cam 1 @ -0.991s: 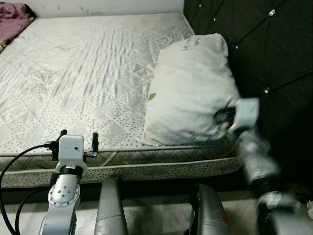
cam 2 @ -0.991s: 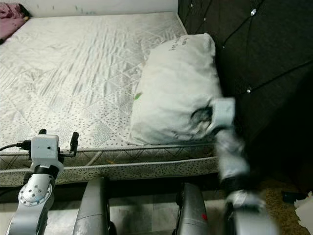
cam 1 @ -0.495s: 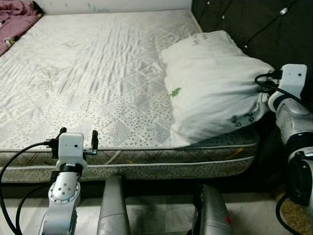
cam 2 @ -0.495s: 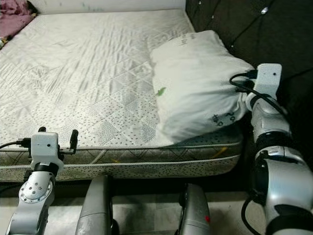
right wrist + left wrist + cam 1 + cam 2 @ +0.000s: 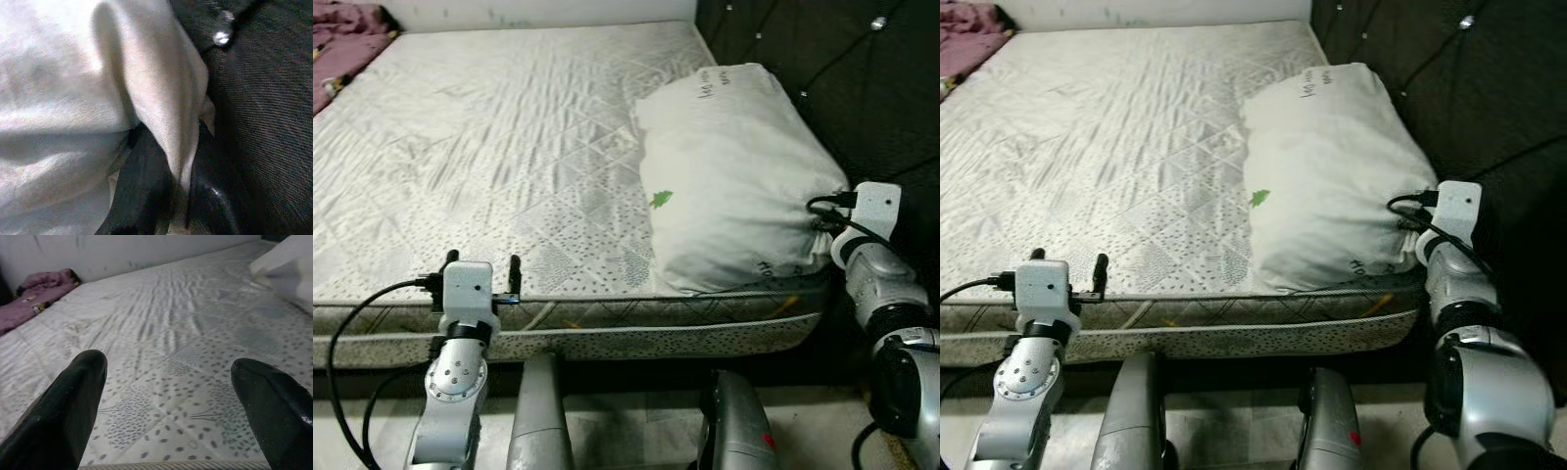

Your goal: Clean up the room

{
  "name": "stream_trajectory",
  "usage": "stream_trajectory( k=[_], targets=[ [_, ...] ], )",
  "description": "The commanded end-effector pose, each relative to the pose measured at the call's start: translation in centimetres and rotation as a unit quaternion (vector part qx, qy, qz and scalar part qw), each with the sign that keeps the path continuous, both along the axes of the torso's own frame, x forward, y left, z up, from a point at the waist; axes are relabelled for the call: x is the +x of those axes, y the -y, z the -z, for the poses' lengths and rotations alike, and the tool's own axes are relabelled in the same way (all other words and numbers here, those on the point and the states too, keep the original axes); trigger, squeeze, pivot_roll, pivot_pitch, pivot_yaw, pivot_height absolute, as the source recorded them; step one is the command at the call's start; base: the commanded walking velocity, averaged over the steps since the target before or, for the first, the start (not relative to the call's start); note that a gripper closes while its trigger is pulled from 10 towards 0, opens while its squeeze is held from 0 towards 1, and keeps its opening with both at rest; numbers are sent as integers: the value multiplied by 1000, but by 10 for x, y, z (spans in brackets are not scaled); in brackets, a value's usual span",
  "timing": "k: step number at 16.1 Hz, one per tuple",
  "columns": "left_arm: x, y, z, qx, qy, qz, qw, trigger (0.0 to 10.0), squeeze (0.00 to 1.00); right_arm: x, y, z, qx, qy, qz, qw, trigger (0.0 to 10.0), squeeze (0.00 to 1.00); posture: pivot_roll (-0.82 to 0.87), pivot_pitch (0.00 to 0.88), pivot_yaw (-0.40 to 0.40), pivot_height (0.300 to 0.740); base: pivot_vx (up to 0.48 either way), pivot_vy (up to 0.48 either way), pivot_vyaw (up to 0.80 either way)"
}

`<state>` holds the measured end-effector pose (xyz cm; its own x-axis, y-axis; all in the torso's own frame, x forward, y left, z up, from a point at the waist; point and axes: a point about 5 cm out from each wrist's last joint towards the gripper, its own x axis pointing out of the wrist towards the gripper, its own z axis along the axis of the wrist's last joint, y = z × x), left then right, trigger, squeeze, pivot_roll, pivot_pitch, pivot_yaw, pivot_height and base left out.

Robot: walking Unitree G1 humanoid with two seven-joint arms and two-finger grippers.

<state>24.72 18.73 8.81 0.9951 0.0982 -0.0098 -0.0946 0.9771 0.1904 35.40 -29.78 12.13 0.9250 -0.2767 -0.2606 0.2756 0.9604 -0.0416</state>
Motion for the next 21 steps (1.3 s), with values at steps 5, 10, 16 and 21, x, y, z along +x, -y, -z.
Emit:
stream_trajectory(
  k=[5,10,16,21],
  targets=[
    [1,-5,-7,-22,24,-1,999,10000,0,0,-28,15,15,28,-37,999,10000,1000,75,0,31,536,0,0,0],
    [13,0,-17,-20,41,6,999,10000,0,-12,-50,19,2,91,-13,996,10000,1000,59,0,40,536,0,0,0],
    [17,9,-29,-40,71,-1,997,10000,0,-62,-76,20,-58,134,-21,989,10000,1000,21,0,29,536,0,0,0],
    [11,17,-28,-37,71,8,997,10000,0,-79,-139,13,7,171,-119,978,10000,1000,23,0,20,536,0,0,0]
  ],
)
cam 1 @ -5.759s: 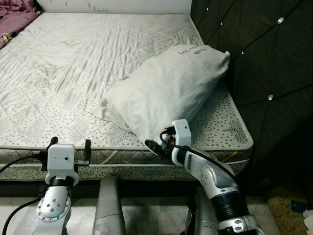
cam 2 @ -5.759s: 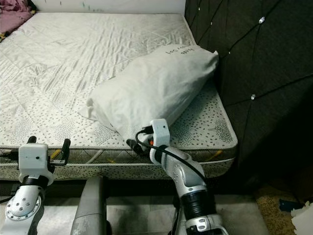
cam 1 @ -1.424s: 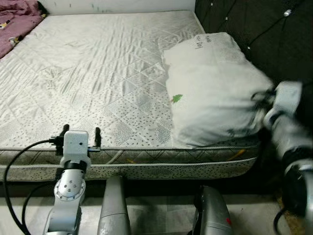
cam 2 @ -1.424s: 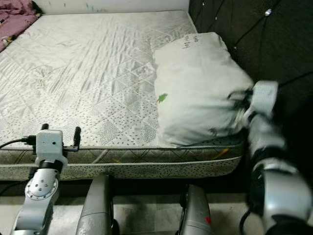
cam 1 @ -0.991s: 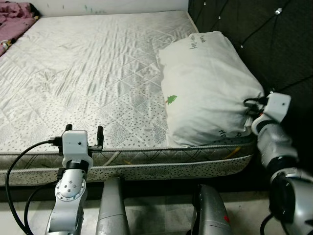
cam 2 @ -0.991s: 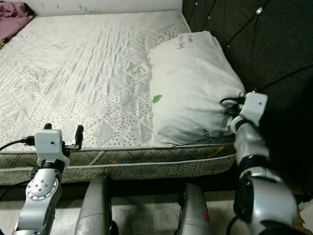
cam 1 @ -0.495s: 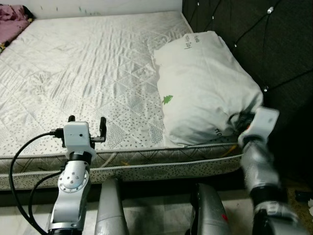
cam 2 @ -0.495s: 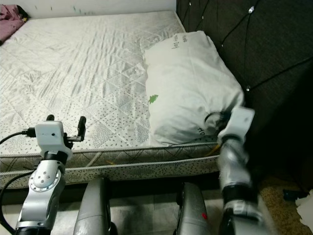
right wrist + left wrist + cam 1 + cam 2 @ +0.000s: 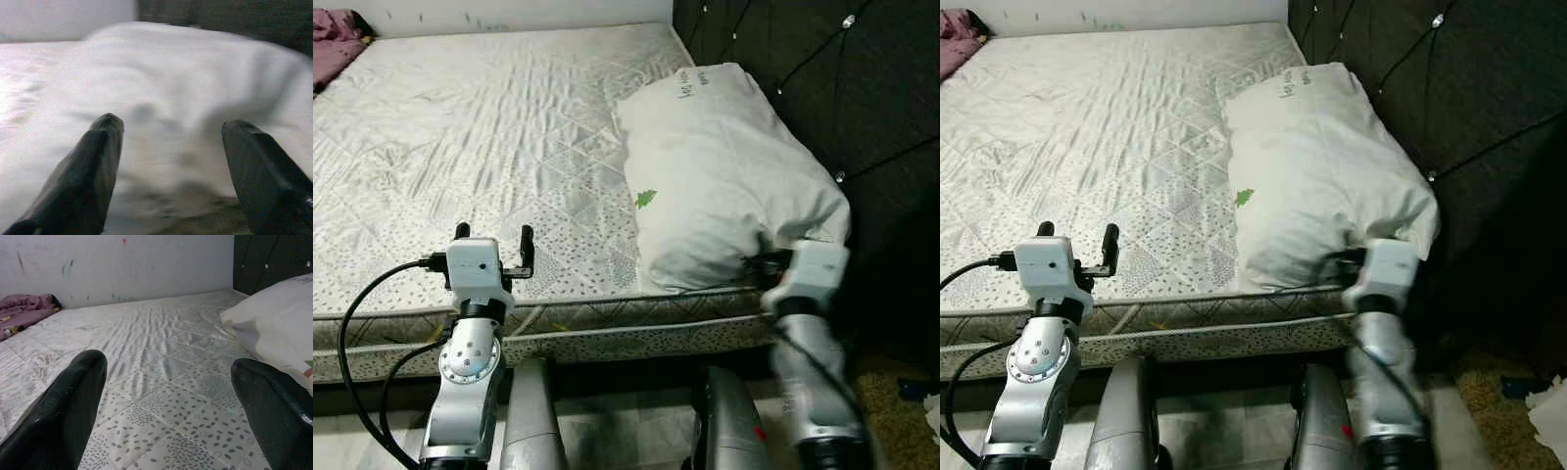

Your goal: Clean up the room

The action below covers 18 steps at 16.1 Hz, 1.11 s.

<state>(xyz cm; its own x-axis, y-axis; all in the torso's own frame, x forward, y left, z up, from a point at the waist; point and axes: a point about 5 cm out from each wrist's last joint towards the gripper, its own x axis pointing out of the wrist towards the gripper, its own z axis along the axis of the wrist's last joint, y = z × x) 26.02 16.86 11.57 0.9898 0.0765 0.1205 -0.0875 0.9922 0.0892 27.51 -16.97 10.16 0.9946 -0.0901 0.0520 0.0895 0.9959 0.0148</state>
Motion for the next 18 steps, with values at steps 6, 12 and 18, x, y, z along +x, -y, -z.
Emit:
stream_trajectory(
  k=[6,12,18],
  targets=[
    [9,1,11,14,-17,1,1000,10000,0,-1,-30,0,-48,14,-54,997,10000,82,14,0,36,536,0,0,0],
    [9,7,17,1,-22,-4,1000,10000,0,6,-41,-5,-16,17,-84,996,10000,0,27,0,19,552,0,0,-302],
    [13,11,16,-1,-17,-2,1000,10000,0,13,-38,-9,-24,20,-82,996,10000,0,25,0,17,607,0,0,-356]
  ],
)
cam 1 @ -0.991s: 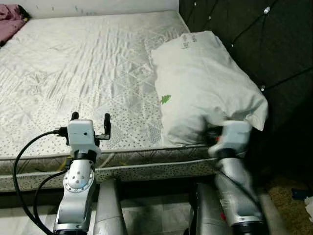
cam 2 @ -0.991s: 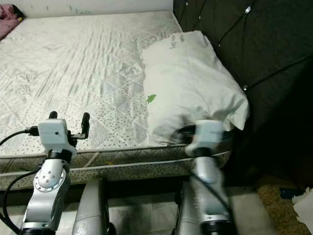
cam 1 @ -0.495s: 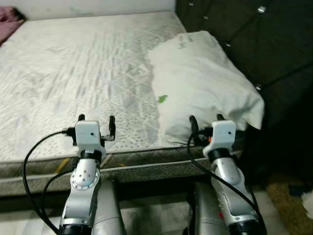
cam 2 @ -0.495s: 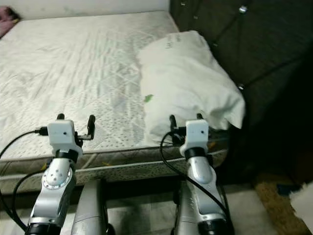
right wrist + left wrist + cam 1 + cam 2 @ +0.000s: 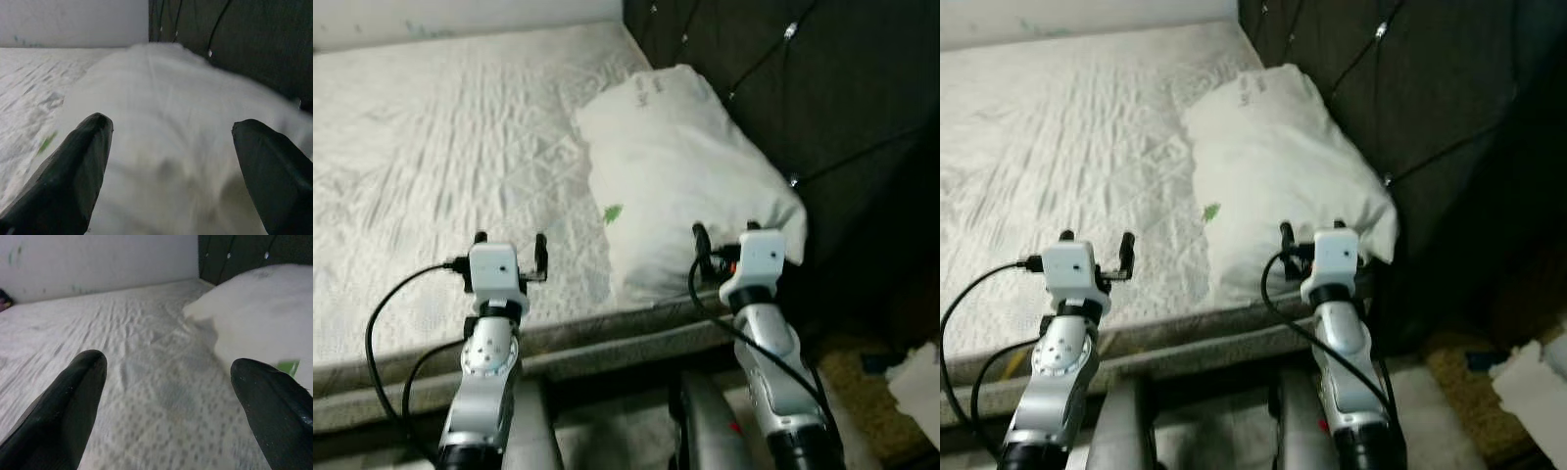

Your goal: Clean up the room

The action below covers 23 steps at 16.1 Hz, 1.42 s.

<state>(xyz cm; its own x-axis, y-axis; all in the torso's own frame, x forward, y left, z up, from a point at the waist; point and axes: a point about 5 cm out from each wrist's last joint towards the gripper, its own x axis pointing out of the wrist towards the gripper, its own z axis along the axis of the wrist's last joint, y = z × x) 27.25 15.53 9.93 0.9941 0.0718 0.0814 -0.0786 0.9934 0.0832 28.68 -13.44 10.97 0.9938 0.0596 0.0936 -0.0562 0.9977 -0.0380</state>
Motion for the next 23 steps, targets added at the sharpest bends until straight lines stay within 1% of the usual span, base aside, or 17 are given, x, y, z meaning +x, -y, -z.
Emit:
stream_trajectory(
  k=[1,4,6,9,13,14,16,17,18,19,20,21,23],
  targets=[
    [1,-2,0,5,2,-4,1000,10000,0,0,-6,2,2,-7,-7,1000,10000,0,25,0,18,607,0,0,0],
    [2,-2,0,6,2,-4,1000,10000,0,-2,-4,4,-3,-6,-9,1000,10000,0,26,0,18,607,0,0,0],
    [2,-2,1,8,1,-5,1000,10000,0,1,3,3,-8,-5,6,1000,10000,0,28,0,18,630,0,0,0],
    [3,-3,1,9,1,-5,1000,10000,0,4,4,2,-2,-5,10,1000,10000,0,29,0,20,654,0,0,0],
    [4,-3,1,16,-2,-4,1000,10000,0,4,5,3,-1,-5,13,1000,10000,0,31,0,21,697,0,0,0],
    [5,-3,3,40,-8,-15,999,10000,0,4,5,3,-2,-5,14,1000,10000,0,30,0,21,716,0,0,0],
    [6,-3,11,56,-33,-23,998,10000,0,4,5,3,1,-5,12,1000,10000,0,32,0,21,731,0,0,0],
    [8,-3,19,47,-63,-20,997,10000,0,4,5,5,1,-7,12,1000,10000,0,33,0,21,740,0,0,0],
    [8,-3,21,39,-71,-17,997,10000,0,4,6,6,0,-9,13,1000,10000,0,33,0,21,740,0,0,0],
    [7,-2,19,27,-65,1,998,10000,0,3,7,9,-1,-13,16,1000,10000,0,30,0,24,740,0,0,0],
    [6,0,19,25,-62,16,998,10000,0,2,8,11,-2,-15,17,1000,10000,0,28,0,25,740,0,0,0],
    [5,0,19,19,-61,19,998,10000,0,1,8,11,-2,-15,17,1000,10000,0,28,0,25,740,0,0,0],
    [4,-9,19,30,-67,24,997,10000,0,0,13,14,-6,-21,25,999,10000,0,23,0,31,740,0,0,0]
  ],
)
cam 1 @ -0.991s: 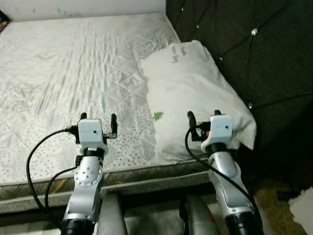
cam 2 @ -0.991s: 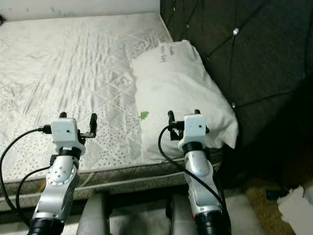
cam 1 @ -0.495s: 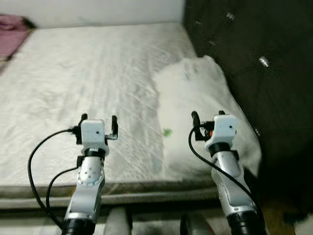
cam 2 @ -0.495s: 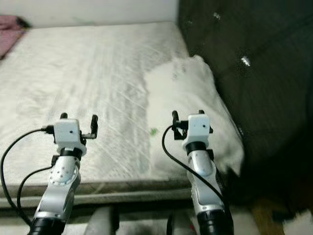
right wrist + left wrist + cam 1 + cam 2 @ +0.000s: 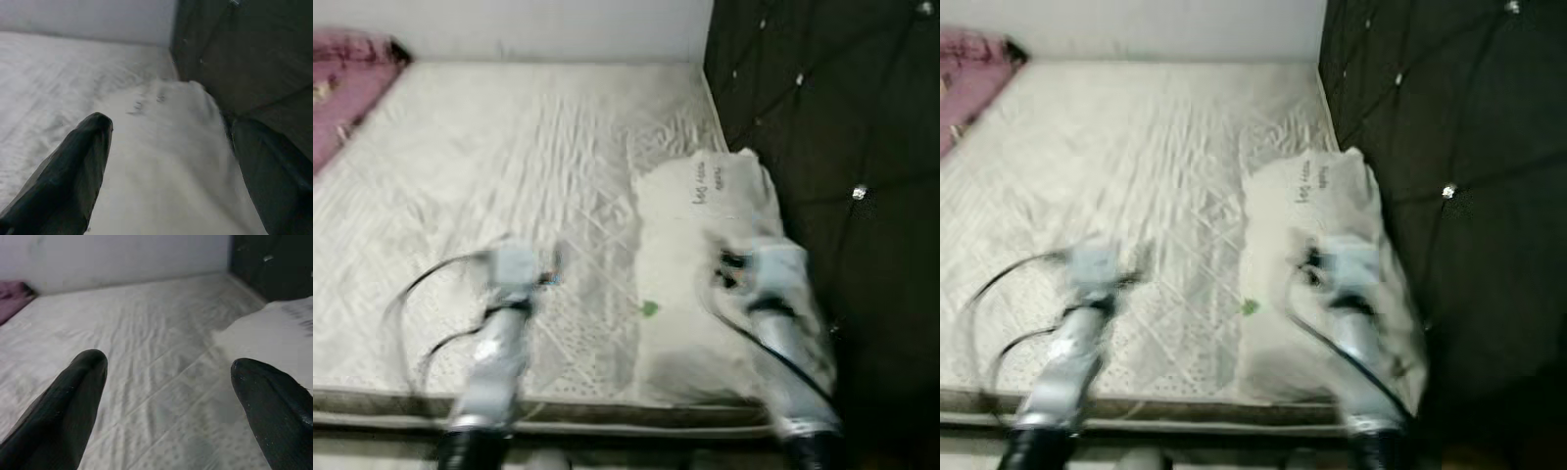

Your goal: Clean up the room

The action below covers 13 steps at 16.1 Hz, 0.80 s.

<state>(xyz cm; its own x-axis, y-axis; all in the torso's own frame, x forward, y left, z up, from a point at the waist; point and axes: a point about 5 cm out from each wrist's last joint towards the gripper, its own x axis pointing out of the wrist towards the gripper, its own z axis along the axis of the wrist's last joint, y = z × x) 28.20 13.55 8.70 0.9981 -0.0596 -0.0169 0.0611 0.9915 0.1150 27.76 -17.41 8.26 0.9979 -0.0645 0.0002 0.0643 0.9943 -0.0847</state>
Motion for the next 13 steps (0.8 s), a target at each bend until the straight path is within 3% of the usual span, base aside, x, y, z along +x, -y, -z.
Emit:
stream_trajectory(
  k=[1,7,10,13],
  targets=[
    [-6,-32,7,19,-17,-43,999,10000,0,9,-26,-13,17,27,-36,999,10000,0,22,0,32,740,0,0,0],
    [-10,-34,9,-5,-22,-39,999,10000,0,6,-23,-8,18,21,-31,999,10000,0,27,0,27,740,0,0,0],
    [-26,-50,3,-23,-11,-49,998,10000,0,2,-20,-13,28,28,-30,999,10000,0,40,0,25,740,0,0,0],
    [-30,-54,12,-27,-27,-65,997,10000,0,-1,-17,-1,36,3,-27,999,10000,0,44,0,20,740,0,0,0]
  ],
)
